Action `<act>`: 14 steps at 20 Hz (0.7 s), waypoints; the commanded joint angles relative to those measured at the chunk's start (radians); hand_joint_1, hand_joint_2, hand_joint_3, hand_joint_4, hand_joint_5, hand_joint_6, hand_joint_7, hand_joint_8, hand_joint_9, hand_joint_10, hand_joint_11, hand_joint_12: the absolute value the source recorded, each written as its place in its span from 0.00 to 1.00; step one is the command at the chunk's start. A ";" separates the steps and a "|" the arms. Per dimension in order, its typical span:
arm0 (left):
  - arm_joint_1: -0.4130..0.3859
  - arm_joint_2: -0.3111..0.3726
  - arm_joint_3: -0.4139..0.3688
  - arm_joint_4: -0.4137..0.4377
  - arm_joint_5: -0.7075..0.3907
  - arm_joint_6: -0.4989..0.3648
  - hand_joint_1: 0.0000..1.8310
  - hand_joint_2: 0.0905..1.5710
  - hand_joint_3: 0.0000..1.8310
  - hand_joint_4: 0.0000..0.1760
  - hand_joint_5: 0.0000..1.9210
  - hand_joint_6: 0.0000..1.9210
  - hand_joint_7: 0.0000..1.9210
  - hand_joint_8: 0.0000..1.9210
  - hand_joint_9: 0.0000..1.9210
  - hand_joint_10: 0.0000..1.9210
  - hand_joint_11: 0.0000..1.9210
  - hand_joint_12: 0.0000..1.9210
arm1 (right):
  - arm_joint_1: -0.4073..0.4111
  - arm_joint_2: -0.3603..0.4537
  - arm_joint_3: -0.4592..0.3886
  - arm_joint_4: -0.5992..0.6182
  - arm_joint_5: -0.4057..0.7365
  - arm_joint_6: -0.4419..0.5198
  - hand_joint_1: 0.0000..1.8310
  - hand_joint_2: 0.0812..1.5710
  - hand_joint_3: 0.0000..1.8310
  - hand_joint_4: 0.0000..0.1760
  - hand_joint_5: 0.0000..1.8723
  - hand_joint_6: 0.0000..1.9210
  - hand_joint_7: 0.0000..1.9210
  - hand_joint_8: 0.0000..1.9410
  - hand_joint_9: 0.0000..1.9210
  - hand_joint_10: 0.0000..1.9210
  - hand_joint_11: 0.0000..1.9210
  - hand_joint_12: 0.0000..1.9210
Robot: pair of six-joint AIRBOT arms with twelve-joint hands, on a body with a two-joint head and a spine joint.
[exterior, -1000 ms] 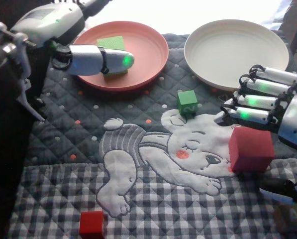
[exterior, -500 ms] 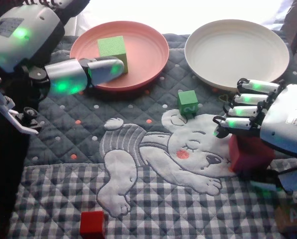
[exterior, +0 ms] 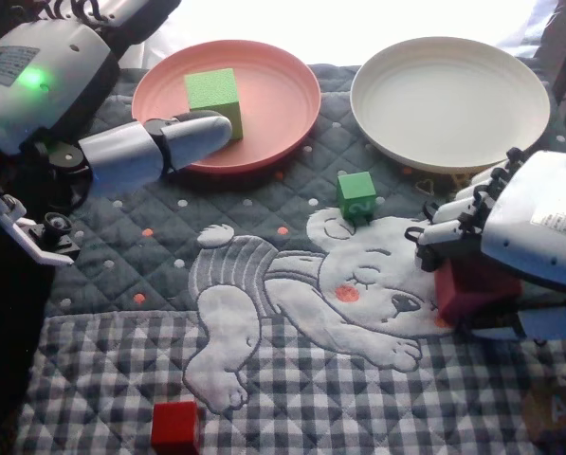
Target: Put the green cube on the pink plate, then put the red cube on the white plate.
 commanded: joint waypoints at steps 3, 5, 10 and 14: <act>0.008 0.005 -0.001 -0.003 -0.135 -0.003 0.23 0.70 0.00 0.39 0.08 0.00 0.11 0.00 0.08 0.00 0.00 0.32 | 0.039 0.003 -0.001 0.020 -0.100 -0.009 0.74 0.73 0.00 0.00 0.45 0.57 0.46 0.63 0.41 0.75 0.35 0.91; 0.010 0.005 -0.001 -0.007 -0.135 -0.003 0.23 0.71 0.00 0.36 0.08 0.00 0.12 0.00 0.08 0.00 0.00 0.32 | 0.057 0.014 -0.009 0.020 -0.127 -0.009 0.74 0.73 0.00 0.00 0.45 0.58 0.47 0.62 0.39 0.76 0.31 0.96; 0.010 0.005 -0.003 -0.007 -0.145 -0.003 0.23 0.72 0.00 0.35 0.07 0.00 0.11 0.00 0.07 0.00 0.00 0.28 | 0.135 0.014 0.012 0.020 -0.157 -0.009 0.74 0.74 0.00 0.00 0.44 0.60 0.46 0.66 0.38 0.75 0.30 0.95; 0.008 0.006 -0.008 0.004 -0.162 -0.003 0.27 0.70 0.00 0.45 0.07 0.00 0.08 0.00 0.05 0.00 0.00 0.28 | 0.209 -0.012 0.076 0.020 -0.154 -0.009 0.72 0.77 0.00 0.00 0.45 0.61 0.40 0.72 0.30 0.82 0.15 0.98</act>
